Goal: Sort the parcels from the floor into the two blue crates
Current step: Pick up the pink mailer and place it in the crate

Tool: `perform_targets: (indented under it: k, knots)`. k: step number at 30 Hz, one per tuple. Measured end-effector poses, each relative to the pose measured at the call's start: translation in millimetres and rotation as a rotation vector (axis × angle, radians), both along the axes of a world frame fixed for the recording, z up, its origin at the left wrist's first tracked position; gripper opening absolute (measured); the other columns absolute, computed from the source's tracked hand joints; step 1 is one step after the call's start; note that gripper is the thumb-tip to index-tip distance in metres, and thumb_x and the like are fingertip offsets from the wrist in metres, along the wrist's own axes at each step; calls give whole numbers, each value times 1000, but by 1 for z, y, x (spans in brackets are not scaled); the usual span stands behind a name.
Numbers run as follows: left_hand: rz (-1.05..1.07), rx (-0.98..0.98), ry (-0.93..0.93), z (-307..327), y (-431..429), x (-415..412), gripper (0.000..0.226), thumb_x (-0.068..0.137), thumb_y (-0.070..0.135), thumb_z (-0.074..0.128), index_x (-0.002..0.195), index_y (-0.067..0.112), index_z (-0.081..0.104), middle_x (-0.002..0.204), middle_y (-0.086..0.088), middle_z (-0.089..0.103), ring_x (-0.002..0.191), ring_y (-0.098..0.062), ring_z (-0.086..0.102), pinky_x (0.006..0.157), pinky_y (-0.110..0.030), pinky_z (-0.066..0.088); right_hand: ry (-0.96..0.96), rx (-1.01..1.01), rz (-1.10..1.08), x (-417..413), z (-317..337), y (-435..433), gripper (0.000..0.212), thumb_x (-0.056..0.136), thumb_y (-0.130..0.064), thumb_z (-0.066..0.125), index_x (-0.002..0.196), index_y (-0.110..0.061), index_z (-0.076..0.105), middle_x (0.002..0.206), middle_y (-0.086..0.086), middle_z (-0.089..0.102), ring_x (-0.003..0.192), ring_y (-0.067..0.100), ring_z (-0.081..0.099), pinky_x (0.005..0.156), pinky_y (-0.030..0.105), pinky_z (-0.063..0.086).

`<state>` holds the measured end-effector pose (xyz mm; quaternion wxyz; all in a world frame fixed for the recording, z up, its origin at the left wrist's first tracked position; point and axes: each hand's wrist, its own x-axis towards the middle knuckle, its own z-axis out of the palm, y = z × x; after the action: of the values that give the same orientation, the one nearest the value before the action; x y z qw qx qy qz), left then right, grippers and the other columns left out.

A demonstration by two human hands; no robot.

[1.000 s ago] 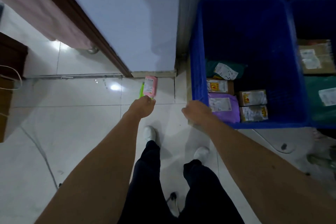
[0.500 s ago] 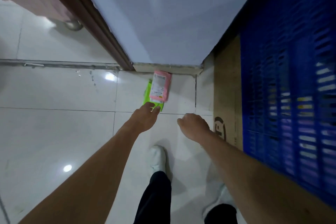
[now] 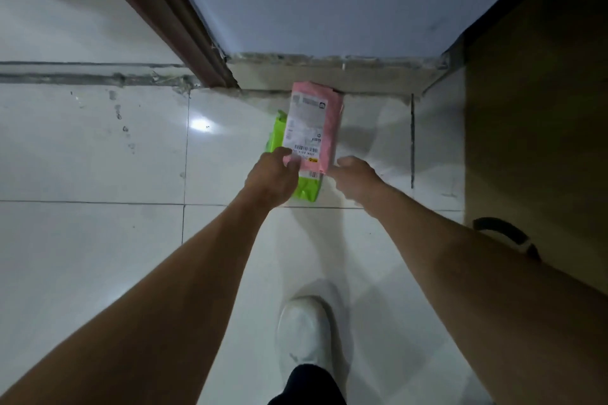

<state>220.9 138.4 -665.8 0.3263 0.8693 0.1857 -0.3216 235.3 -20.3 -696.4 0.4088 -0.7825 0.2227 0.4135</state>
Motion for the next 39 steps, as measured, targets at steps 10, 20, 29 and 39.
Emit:
perform_targets:
  k: [10,20,29,39]
  knots:
    - [134,52,-59,-1,-9,8,26,95,23,52,98,11,76,110,-11,72,102,-34,64,87,-36,54,13,12,-515,21,-15,18,29,85,-16,66,111,-3,71,109,14,73,100,31,69,91,45,57]
    - [355,-65,46,97,-37,-19,17,89,25,63,94,17,78,99,-12,75,100,-35,66,89,-39,55,21,70,-486,-4,103,-23,16,92,-10,59,102,-15,71,87,8,69,74,22,64,62,26,50]
    - [874,-478,176,237,-92,-32,13,93,0,49,85,7,55,87,-13,64,70,-22,68,74,-35,55,143,226,-695,-39,273,-68,27,93,4,53,110,-9,68,67,5,52,51,12,39,54,24,40]
    - [911,-680,239,429,-159,-62,13,87,5,63,98,11,63,111,-16,70,89,-31,70,85,-46,59,81,258,-525,-92,477,-153,28,90,1,56,99,-20,73,76,4,63,56,13,49,54,25,49]
